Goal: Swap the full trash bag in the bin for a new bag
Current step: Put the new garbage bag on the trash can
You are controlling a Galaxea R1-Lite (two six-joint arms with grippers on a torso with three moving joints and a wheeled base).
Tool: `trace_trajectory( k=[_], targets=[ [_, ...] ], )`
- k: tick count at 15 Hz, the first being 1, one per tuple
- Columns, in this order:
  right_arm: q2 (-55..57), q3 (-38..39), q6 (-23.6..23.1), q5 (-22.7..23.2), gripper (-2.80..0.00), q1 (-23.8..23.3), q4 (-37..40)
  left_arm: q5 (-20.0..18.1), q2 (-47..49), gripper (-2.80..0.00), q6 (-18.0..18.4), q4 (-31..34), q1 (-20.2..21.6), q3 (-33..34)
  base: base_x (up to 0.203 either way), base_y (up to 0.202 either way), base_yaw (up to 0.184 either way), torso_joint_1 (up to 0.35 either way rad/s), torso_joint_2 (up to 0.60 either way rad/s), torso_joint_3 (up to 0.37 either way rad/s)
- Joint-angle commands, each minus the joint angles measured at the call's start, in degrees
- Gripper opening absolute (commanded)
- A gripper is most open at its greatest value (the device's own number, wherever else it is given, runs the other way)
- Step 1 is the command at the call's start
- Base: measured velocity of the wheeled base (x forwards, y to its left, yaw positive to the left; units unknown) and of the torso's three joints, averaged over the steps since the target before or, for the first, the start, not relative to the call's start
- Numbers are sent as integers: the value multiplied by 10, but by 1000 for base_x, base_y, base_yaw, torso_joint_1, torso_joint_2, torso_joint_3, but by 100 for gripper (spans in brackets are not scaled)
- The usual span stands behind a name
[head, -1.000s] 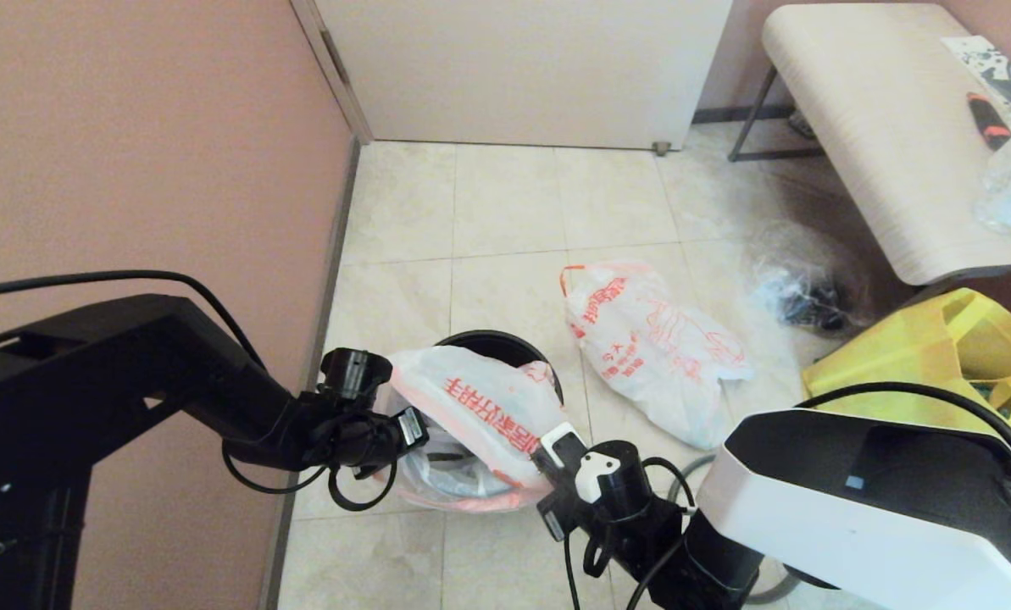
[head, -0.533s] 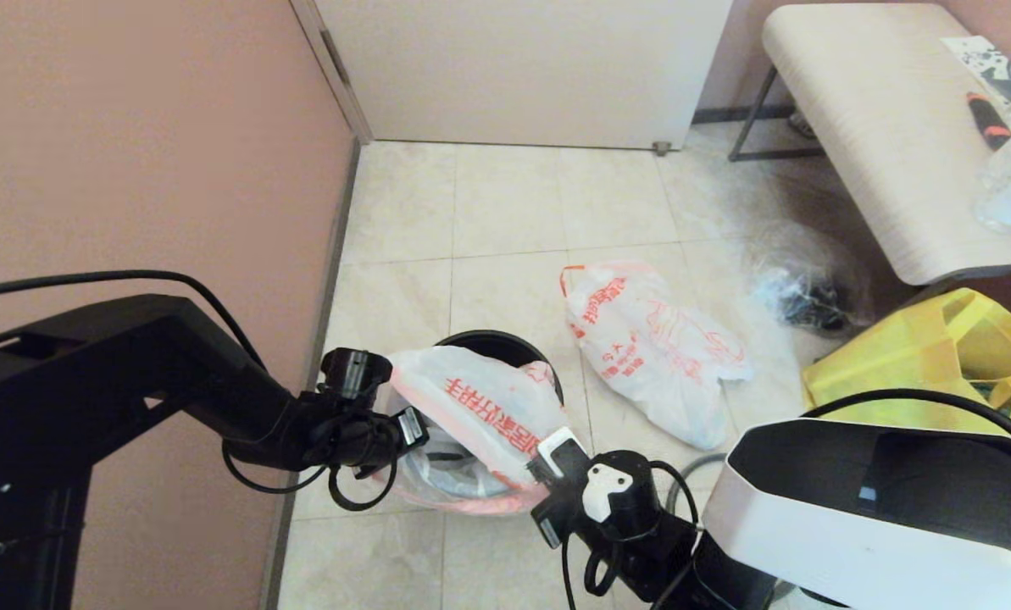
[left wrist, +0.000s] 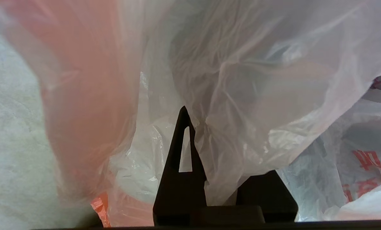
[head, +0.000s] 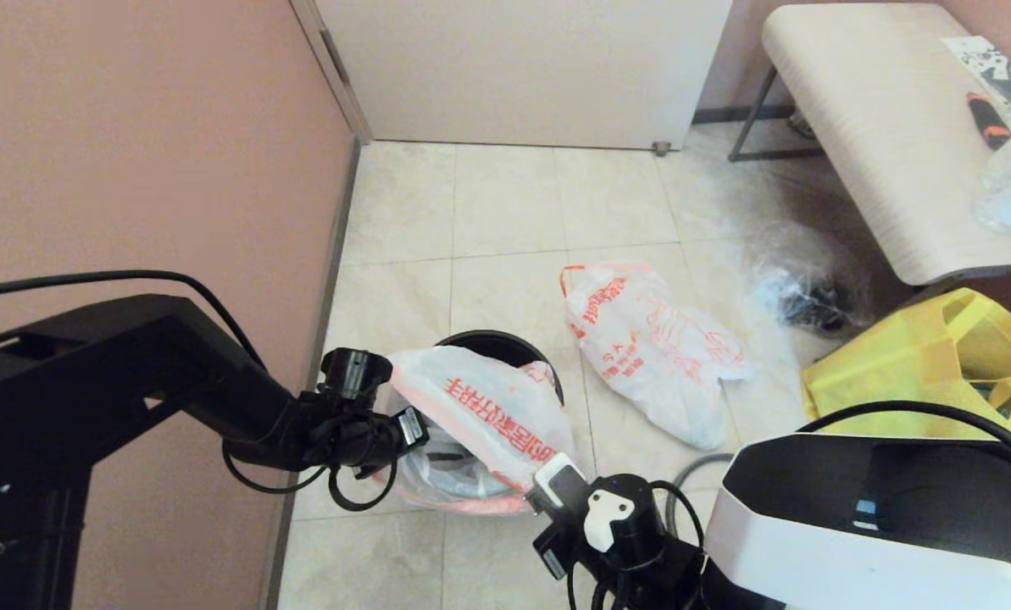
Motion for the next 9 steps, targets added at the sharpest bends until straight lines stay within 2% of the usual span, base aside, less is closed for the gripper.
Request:
trace_trajectory(
  k=[1,7,9],
  targets=[
    [25,0,-1,4,-280,1,-3,0,0,-280,-2,-1,0,0,0,0,0,0,0,0],
    [46,-30,-5,18,-280,-12,17,0,0,-280,-2,-1,0,0,0,0,0,0,0,0],
    [63,-62,-5,17,-280,-24,17,-1,0,-280,-2,-1,0,0,0,0,0,0,0,0]
  ],
)
